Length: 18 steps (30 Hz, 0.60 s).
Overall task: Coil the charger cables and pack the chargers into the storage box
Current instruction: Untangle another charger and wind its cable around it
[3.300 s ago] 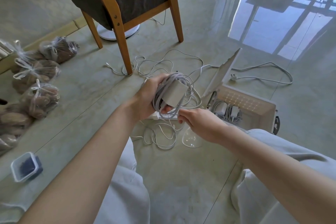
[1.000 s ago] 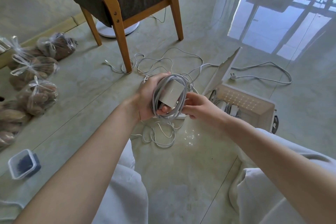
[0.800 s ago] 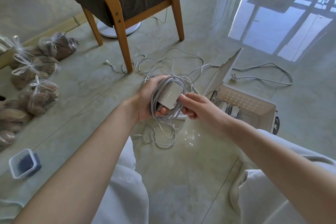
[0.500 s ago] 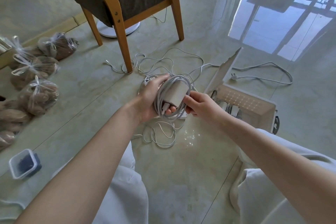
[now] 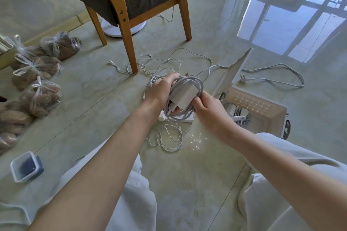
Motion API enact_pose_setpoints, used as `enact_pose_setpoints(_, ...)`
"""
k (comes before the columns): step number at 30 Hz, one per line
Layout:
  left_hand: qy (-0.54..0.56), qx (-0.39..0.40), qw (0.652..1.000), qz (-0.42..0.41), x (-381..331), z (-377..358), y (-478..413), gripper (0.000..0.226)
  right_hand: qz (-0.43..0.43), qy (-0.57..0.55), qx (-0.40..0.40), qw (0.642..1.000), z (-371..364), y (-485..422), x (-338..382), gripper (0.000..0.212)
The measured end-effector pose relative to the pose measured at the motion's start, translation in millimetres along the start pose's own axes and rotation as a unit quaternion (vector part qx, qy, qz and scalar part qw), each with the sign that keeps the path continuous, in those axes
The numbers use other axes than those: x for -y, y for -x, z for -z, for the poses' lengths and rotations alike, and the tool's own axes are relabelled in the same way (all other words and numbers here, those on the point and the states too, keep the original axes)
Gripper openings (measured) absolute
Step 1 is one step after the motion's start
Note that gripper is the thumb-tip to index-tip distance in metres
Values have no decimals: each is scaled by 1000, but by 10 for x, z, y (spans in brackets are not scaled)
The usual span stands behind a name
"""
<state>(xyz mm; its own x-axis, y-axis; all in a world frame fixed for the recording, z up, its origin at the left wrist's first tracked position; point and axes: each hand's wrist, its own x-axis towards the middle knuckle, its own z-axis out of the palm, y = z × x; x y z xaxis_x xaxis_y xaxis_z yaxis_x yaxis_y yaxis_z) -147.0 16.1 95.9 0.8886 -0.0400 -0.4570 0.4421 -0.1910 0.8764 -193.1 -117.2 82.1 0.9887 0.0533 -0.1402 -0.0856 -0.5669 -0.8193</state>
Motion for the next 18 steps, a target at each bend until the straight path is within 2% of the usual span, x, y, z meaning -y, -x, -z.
enact_pose_setpoints(2,-23,-7,999,-23,-4,13,-16,43,16,19,-18,1000,44,19,6,27)
enact_pose_setpoints(5,30,103,994,-12,-66,-11,108,51,23,38,-36,998,100,3,-16,28)
enact_pose_setpoints(7,12,120,993,-15,-58,-44,178,59,15,60,-40,997,104,-28,-54,28)
enact_pose_setpoints(10,1,73,997,-36,1,-103,239,55,-19,67,-27,997,66,-70,-103,27)
enact_pose_setpoints(14,-2,5,997,-76,60,-166,241,52,-87,3,-2,996,9,-133,-118,32)
enact_pose_setpoints(18,-12,-37,994,-103,64,-168,211,38,-84,-56,-12,995,-1,-169,-121,35)
